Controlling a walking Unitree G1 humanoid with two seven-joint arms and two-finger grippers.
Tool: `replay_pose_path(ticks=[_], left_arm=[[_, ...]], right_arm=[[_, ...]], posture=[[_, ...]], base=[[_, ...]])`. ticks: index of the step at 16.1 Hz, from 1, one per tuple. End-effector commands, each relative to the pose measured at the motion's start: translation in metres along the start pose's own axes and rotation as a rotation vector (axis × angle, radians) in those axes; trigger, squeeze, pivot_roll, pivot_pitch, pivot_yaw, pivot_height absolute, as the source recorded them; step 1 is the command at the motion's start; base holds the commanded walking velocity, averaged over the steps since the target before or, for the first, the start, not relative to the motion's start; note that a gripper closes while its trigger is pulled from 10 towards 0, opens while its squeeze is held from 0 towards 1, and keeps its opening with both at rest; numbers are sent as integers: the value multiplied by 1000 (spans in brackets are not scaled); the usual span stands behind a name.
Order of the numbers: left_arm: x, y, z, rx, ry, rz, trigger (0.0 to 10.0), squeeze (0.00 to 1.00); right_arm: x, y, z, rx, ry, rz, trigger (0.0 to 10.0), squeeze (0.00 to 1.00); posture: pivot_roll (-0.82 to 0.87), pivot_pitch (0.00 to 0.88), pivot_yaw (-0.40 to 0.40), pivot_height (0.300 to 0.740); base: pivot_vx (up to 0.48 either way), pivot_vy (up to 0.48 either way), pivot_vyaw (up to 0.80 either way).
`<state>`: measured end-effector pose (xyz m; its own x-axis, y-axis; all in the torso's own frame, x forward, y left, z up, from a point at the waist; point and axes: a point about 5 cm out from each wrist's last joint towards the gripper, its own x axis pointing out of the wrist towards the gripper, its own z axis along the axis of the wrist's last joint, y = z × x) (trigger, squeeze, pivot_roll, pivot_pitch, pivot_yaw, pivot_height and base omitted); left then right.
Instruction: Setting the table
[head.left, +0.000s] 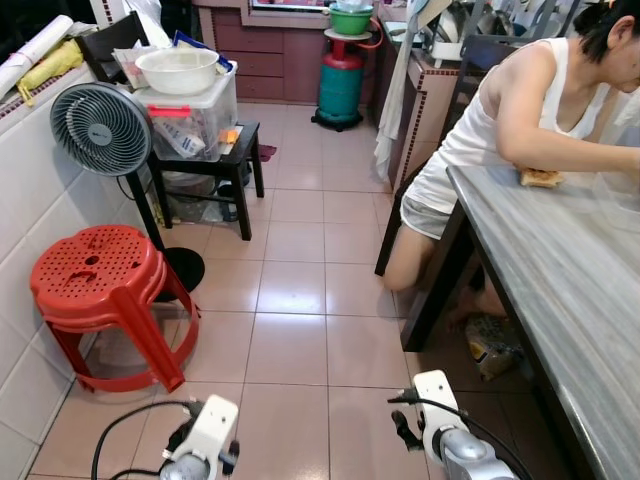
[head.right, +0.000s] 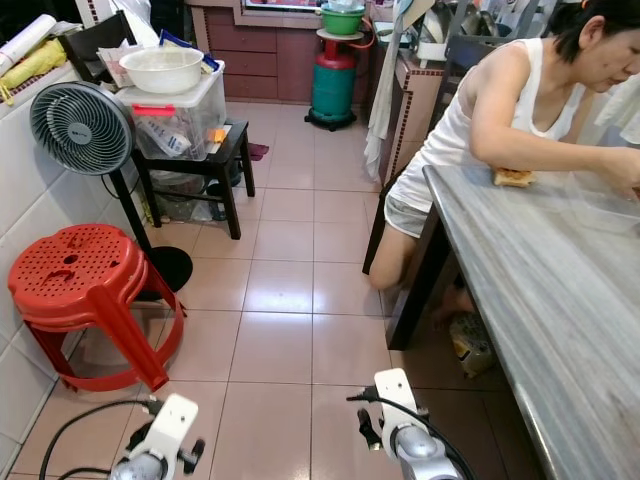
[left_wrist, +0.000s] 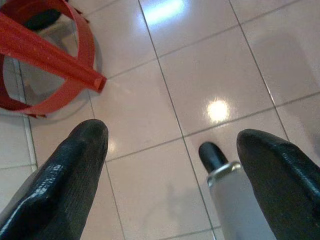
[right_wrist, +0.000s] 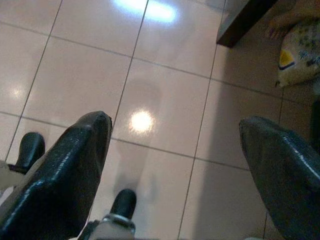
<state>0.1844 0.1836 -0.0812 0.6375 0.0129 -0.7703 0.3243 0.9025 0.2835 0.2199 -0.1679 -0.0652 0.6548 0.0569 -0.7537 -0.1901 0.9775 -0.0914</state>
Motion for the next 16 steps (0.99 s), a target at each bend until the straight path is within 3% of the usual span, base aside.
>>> replay_pose_path(ticks=[1,7,14,16], left_arm=[[-1,0,-6,60,15,-18,10000,0],[-4,1,-17,176,57,-55,10000,0],[-7,2,-29,229,108,-61,10000,0],[-8,2,-32,234,118,-62,10000,0]], right_arm=[[-1,-2,-3,52,4,-17,10000,0],[-3,0,-13,60,21,-23,10000,0],[-4,4,-18,18,20,-6,10000,0],[-4,4,-19,24,21,-8,10000,0]], posture=[[-99,0,-23,740],[-122,0,18,740],[-123,0,31,740],[-122,0,31,740]], base=[[0,285,0],[0,352,-594],[0,404,0],[0,409,594]])
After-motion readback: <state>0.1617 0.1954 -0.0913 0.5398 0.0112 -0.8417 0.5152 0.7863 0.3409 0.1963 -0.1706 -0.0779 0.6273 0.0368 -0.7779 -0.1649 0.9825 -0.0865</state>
